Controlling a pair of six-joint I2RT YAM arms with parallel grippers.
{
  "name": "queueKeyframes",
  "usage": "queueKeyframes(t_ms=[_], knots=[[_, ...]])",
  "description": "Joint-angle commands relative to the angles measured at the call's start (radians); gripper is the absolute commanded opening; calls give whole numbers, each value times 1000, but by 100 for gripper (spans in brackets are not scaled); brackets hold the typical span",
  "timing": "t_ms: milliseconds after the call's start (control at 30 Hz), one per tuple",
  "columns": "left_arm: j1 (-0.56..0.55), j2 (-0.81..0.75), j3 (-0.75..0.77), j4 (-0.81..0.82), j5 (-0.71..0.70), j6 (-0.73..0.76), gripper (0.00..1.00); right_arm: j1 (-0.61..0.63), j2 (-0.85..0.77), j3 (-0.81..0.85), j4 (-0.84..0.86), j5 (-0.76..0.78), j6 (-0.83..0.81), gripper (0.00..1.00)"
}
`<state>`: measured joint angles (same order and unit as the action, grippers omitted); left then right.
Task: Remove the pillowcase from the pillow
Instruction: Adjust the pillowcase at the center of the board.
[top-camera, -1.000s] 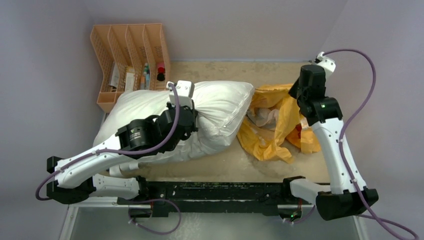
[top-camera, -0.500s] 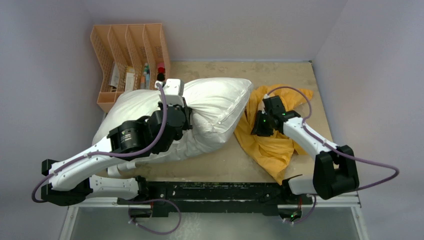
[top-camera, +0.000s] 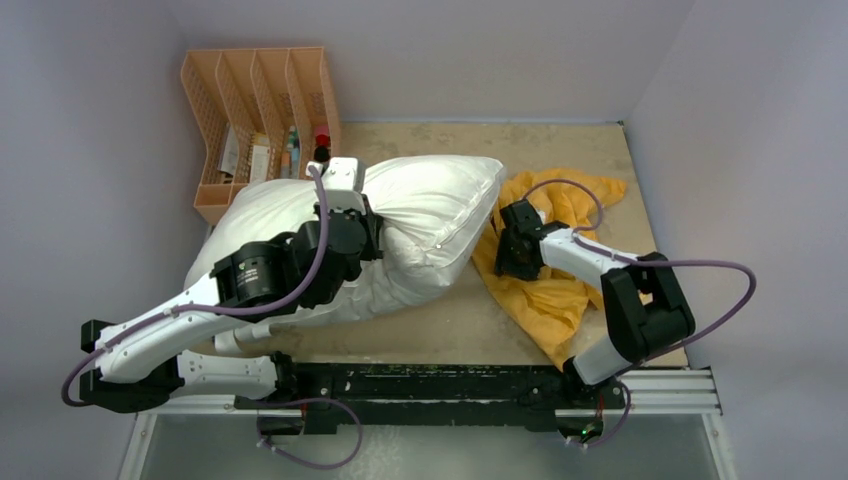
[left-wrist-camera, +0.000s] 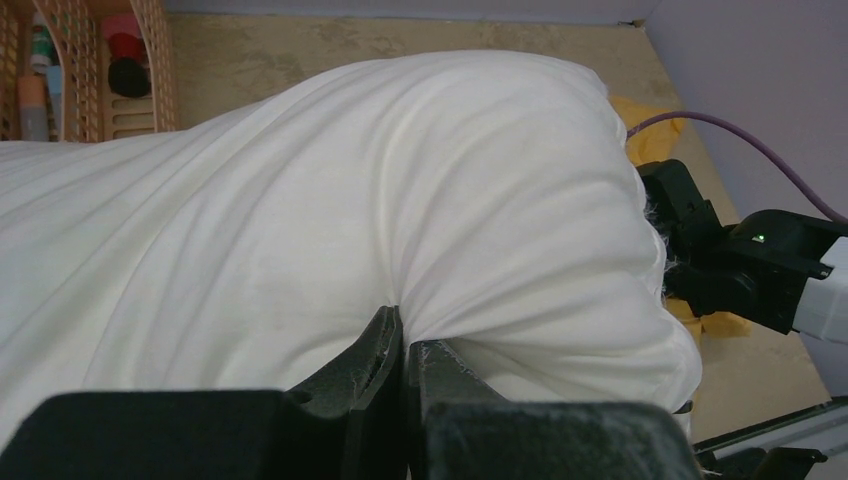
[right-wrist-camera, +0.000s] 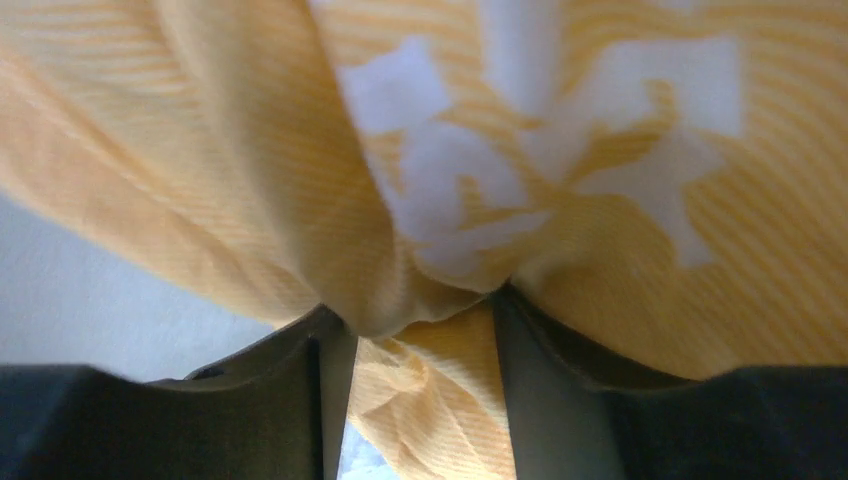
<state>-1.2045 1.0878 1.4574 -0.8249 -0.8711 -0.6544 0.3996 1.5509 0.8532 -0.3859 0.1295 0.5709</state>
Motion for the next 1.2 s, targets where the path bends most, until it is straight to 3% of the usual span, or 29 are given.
queueKeyframes(t_ms=[0,67,167,400,533,667,867,967,1100,1167], knots=[[19,-56,29,85,-96,-19,0,-7,0,-19,-73,250,166,36],[19,-53,26,83,-91,-19,0,-12,-28,0,-106,321,175,10],[19,-38,26,89,-59,-11,0,-61,-84,68,-134,348,137,0],[19,33,12,131,54,4,0,-364,-207,365,-169,312,-51,0],[19,59,-11,181,117,15,0,-423,-201,489,-201,317,-97,0],[19,108,-19,202,177,36,0,-445,-215,454,-212,335,-75,0],[19,237,-39,284,323,55,0,-496,-260,235,-217,419,22,0],[20,329,-48,346,416,68,0,-528,-262,181,-202,308,-6,7],[19,483,-51,441,573,80,0,-528,-301,181,-202,126,-62,42],[18,572,12,413,719,102,25,-528,-356,204,-209,50,-87,61]])
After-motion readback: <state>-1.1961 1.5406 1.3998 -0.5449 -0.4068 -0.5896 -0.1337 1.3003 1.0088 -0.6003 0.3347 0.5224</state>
